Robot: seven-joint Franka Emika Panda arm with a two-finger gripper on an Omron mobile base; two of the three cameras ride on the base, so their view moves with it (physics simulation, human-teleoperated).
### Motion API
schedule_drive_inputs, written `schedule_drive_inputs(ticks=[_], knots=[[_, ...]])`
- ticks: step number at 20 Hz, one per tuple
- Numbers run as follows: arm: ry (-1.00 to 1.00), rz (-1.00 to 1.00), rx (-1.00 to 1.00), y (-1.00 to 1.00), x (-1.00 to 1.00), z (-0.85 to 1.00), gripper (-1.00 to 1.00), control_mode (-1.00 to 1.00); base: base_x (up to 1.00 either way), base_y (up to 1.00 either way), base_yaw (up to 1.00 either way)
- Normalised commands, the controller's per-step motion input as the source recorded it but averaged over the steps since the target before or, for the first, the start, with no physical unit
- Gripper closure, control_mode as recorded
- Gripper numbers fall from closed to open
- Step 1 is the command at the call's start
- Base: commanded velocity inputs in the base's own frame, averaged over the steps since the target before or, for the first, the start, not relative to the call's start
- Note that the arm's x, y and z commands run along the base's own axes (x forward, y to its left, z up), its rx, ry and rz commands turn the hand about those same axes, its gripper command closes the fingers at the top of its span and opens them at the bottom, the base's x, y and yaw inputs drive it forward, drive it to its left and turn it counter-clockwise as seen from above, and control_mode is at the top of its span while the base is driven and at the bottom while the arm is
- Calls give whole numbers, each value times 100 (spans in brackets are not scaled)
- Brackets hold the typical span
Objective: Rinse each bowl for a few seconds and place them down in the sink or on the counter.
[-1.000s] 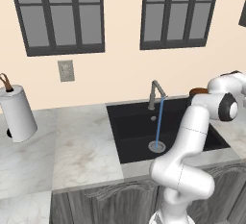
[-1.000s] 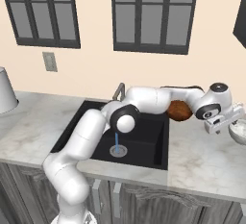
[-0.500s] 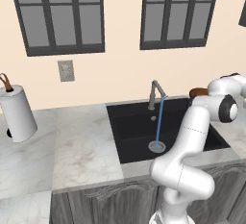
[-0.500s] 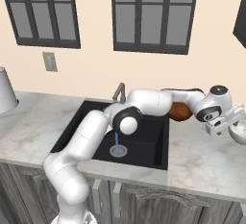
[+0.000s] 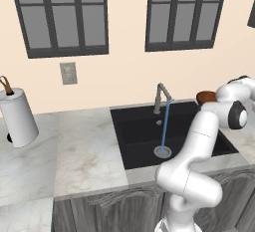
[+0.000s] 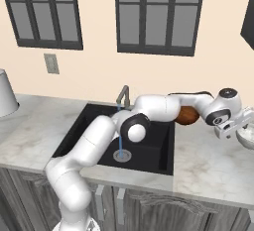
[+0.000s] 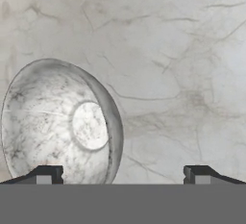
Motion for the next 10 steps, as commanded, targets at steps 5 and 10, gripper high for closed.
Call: schedule_drive_inputs(ticks=[5,10], knots=[[0,0,1,-1,2,-2,-100,-100,0,0,0],[0,0,3,-1,5,-6,-100,-100,0,0,0]])
